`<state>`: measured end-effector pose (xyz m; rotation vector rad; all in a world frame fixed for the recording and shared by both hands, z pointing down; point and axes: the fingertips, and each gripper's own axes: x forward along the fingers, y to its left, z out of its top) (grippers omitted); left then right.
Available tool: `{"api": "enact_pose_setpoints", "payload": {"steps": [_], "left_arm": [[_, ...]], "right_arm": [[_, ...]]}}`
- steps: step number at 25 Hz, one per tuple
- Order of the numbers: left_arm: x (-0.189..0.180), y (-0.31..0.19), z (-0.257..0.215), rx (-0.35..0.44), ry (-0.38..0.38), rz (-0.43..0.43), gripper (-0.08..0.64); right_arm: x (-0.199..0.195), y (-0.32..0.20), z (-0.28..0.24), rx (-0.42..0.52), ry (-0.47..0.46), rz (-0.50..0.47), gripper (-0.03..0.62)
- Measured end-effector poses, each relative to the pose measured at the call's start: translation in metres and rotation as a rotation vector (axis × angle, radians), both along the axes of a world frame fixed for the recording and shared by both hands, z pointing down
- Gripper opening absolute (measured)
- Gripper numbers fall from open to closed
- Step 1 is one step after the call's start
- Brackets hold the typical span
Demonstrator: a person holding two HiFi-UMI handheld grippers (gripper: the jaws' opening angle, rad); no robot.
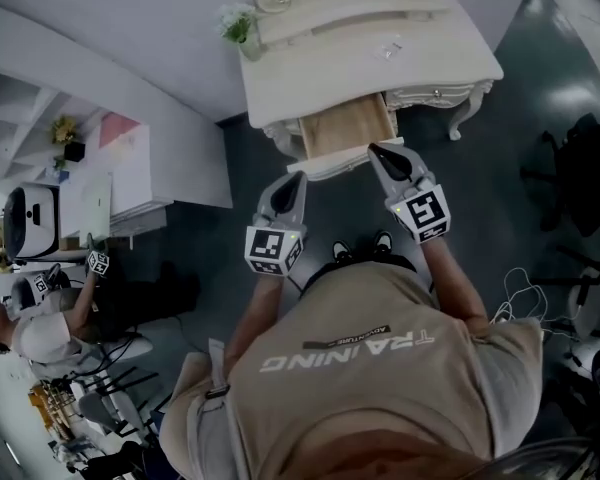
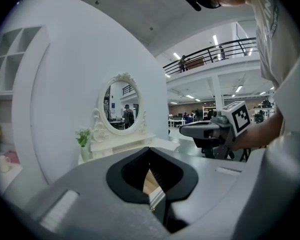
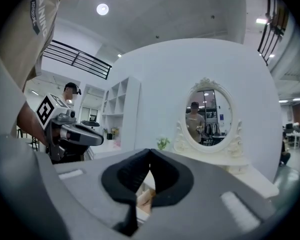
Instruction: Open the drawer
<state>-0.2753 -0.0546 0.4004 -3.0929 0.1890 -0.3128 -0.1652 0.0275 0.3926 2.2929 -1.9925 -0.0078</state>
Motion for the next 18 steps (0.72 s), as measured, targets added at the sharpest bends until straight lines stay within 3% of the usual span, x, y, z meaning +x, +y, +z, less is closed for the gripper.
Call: {"api": "enact_pose_setpoints", "payload": {"steps": [12,15,18], "left_arm": [[-0.008,-0.007,-0.021,0.019,0.08,0.01,-0.002],[-0.012,-0.017,-0.018,0.05,0.062,-0.011,-0.002],[-0.018,-0.021,-0.005,0.029,0.034,-0.029,-0.002]], "right_arm": [[-0.018,-0.001,-0.022,0.023,0.008,0.007,0.003],[-0.021,-0.014,-0.022,0.022,-0.03,-0.029,0.003],[-0.032,-0.022,-0.02,-0.005,-0.004,-0.059,0.003]]}}
